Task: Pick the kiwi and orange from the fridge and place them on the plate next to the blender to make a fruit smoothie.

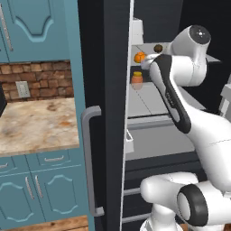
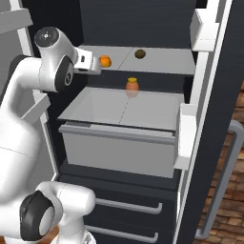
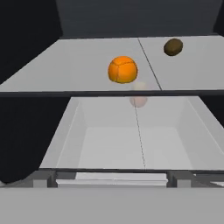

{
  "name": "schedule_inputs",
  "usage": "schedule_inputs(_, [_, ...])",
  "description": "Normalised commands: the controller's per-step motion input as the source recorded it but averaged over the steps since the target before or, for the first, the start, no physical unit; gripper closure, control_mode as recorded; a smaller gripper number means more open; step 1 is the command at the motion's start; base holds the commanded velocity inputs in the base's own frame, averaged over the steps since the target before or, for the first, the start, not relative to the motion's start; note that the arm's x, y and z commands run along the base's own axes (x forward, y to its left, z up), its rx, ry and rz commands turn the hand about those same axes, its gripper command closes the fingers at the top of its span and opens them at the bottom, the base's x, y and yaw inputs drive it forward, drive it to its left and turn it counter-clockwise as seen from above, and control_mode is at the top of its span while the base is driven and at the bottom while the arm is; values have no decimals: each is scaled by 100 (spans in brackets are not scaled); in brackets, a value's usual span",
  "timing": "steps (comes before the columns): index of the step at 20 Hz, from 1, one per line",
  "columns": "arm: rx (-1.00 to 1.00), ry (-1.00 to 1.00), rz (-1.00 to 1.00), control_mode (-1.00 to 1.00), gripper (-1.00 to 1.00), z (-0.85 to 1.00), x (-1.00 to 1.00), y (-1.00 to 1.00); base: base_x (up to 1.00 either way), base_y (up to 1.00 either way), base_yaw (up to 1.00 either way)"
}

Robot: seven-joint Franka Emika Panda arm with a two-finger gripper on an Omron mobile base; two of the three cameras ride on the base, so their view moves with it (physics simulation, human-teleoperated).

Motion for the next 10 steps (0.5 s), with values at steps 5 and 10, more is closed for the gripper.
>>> schedule_inputs(5, [0,3,-5,-100,-100,0,95,0,0,0,0])
schedule_inputs(10, [0,3,-4,-100,-100,0,84,0,0,0,0])
